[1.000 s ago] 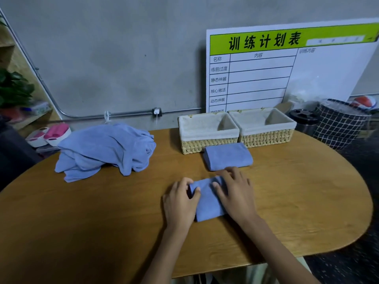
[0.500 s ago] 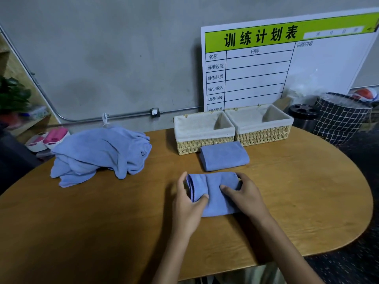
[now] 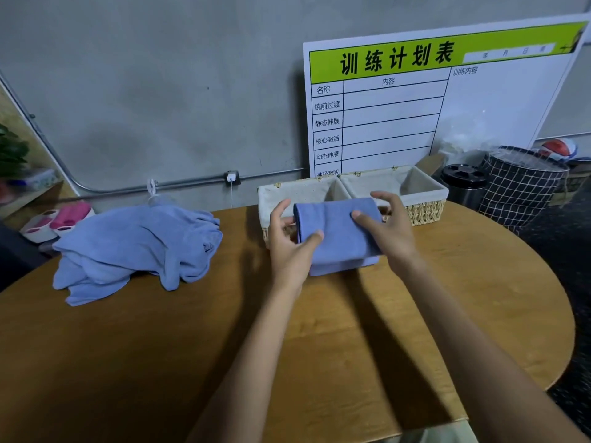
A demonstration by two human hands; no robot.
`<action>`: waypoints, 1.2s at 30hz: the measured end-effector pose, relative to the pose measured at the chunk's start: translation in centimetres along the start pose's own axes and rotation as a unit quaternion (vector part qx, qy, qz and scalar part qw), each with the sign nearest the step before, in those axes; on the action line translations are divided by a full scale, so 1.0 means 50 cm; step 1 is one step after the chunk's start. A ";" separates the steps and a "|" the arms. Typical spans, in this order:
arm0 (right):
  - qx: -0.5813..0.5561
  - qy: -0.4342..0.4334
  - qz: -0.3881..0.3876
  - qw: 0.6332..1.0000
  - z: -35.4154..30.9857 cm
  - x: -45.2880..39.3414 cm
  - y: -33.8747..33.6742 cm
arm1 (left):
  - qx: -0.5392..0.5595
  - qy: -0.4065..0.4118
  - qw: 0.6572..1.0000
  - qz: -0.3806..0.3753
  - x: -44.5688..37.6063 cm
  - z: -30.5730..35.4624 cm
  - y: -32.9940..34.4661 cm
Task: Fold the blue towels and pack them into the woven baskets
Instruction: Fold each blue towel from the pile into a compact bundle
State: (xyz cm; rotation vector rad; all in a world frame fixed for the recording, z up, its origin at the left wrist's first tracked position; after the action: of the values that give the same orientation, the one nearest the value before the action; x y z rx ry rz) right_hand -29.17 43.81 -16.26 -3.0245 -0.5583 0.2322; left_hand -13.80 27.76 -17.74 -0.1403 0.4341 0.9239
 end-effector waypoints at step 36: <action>0.342 -0.234 -0.177 0.893 0.133 0.257 0.357 | -0.428 0.087 0.890 -0.132 0.124 -0.113 -0.327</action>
State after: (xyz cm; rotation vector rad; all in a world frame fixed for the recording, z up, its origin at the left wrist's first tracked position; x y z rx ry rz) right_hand -12.09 31.99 -26.05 -2.1307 -0.8269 0.9245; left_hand 0.76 20.87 -26.53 -1.0746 0.1348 0.7784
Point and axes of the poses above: each hand's wrist, its own x-axis away from the middle knuckle, its own y-axis out of the palm, z = x × y, the point moved 8 cm from there along -x, towards the middle knuckle, and after that the axes turned 9 degrees about y, right-handed, at the moved point
